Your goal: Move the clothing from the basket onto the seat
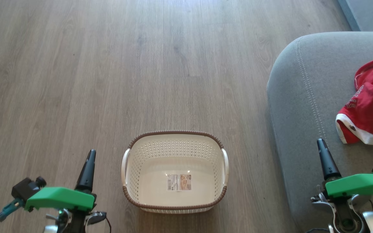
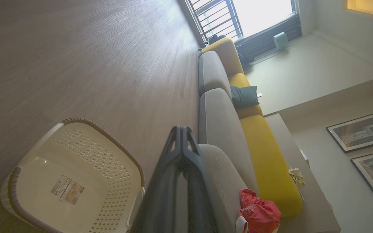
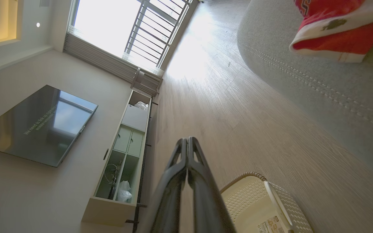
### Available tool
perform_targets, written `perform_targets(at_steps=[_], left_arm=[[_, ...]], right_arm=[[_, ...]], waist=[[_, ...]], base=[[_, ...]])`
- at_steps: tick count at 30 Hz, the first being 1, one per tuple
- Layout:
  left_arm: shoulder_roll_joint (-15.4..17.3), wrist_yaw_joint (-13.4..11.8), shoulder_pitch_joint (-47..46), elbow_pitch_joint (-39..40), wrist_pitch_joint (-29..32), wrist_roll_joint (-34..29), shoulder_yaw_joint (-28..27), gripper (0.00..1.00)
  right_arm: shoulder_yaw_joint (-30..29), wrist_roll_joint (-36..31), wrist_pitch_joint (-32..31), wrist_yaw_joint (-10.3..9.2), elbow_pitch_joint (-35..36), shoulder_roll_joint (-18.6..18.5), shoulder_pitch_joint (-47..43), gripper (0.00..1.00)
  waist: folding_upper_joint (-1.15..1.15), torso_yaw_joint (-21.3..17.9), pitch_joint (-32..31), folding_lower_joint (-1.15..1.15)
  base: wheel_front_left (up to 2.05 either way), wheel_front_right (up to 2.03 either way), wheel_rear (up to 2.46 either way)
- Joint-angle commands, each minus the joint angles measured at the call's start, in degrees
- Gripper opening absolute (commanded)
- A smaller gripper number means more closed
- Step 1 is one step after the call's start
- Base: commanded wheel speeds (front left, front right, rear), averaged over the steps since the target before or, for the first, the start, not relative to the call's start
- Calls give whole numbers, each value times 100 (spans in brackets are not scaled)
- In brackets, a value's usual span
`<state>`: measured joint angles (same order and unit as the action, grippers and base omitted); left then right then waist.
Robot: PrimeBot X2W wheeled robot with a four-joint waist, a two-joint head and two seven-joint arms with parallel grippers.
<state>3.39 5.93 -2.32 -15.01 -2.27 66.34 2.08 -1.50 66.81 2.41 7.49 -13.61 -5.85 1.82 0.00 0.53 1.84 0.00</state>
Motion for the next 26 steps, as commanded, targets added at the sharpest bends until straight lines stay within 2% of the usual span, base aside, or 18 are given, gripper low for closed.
perform_targets(at_steps=[1,26], left_arm=[[75,44,-282,165,38,134,-158,0],[69,114,-339,126,481,1753,-497,0]], right_arm=[[27,144,-65,0,146,-32,301,0],[-208,1723,-504,0,34,104,377,0]], waist=[[0,-1,-4,0],[0,-34,-105,0]], base=[[0,0,0],[0,0,0]])
